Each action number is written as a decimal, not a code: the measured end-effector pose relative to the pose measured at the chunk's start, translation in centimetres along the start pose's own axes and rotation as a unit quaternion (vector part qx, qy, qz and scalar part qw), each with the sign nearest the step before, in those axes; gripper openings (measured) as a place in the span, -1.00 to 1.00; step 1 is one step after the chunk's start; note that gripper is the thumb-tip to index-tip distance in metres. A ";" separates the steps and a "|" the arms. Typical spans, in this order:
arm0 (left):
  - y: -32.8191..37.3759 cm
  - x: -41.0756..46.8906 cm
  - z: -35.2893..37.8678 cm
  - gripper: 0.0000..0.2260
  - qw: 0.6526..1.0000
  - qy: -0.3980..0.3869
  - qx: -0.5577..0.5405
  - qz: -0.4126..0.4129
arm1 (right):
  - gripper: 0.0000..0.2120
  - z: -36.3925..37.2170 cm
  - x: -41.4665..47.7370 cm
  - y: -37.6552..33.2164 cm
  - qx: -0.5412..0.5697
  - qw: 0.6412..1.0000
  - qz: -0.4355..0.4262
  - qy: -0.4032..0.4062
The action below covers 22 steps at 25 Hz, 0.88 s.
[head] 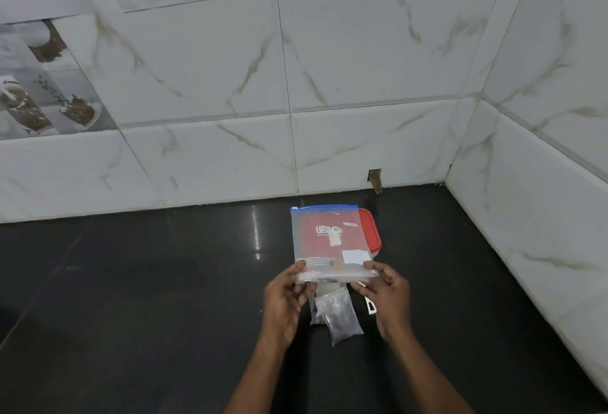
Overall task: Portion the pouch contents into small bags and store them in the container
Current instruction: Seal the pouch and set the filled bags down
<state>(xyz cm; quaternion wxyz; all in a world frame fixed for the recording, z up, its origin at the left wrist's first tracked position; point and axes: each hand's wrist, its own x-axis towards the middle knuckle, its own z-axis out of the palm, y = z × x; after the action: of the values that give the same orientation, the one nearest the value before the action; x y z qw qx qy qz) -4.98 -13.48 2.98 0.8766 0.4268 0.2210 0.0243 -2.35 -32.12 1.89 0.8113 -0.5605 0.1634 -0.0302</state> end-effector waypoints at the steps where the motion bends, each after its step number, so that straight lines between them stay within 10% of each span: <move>1: 0.2 0.0 0.0 -0.81 1.000 0.004 0.007 -0.009 | -0.79 -0.2 0.2 -0.1 0.021 0.999 0.027 0.007; 12: 1.1 1.1 -1.5 -0.56 0.998 0.024 0.052 -0.029 | -0.72 -0.3 0.9 -1.3 -0.011 0.998 0.058 0.033; 22: 0.8 0.7 -1.7 -0.93 0.983 0.014 0.144 -0.112 | -0.82 -0.7 0.6 -1.0 -0.036 0.990 0.133 -0.025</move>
<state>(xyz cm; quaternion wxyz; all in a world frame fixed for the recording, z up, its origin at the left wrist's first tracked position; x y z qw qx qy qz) -4.91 -11.51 2.42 0.8000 0.5209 0.2805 -0.0999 -1.85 -33.28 2.43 0.7910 -0.5634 0.2171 0.0982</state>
